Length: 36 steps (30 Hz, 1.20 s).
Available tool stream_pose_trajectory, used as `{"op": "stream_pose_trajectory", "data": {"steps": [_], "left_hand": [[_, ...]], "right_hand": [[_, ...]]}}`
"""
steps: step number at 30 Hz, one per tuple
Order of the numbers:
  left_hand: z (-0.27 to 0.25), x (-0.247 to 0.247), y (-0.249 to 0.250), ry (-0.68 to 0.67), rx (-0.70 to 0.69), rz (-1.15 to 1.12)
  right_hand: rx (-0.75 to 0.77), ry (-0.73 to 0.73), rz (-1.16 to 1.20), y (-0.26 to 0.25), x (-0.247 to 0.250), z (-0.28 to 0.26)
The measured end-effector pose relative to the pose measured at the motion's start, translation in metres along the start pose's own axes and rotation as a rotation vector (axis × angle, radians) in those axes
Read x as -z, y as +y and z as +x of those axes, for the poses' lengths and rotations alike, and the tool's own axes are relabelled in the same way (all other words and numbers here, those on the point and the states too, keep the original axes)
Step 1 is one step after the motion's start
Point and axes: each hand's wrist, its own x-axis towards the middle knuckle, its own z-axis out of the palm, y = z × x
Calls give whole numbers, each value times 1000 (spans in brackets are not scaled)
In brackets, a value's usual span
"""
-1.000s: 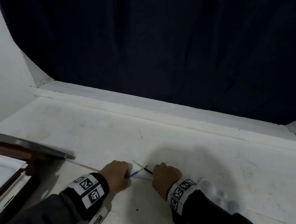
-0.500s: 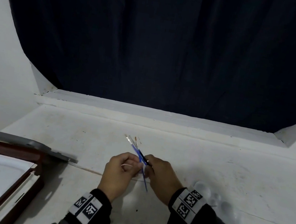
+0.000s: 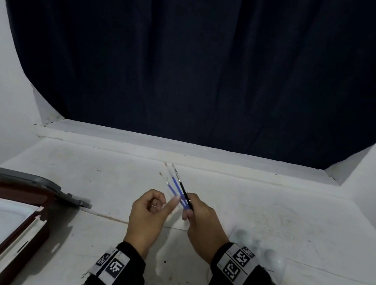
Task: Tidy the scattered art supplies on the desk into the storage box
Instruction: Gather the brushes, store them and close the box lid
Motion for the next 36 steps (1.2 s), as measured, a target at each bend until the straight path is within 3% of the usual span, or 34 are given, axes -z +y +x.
{"op": "stream_pose_trajectory", "data": {"steps": [3, 7, 12, 18, 27, 32, 36], "left_hand": [[-3, -5, 11, -26, 212, -254], [-8, -15, 12, -161, 573, -779], [-22, -22, 25, -259, 763, -1069], [-18, -16, 29, -262, 846, -1098], [-21, 29, 40, -200, 754, -1063], [-21, 62, 52, -239, 678, -1022], [-24, 91, 47, -244, 732, -972]], "right_hand": [[-73, 1, 132, -14, 19, 5], [-67, 40, 307, -46, 44, 10], [8, 24, 375, -78, 53, 10], [7, -3, 404, -91, 42, 0], [-22, -76, 519, -116, 26, 3], [2, -57, 549, -143, 7, 11], [21, -30, 564, -165, -9, 20]]}}
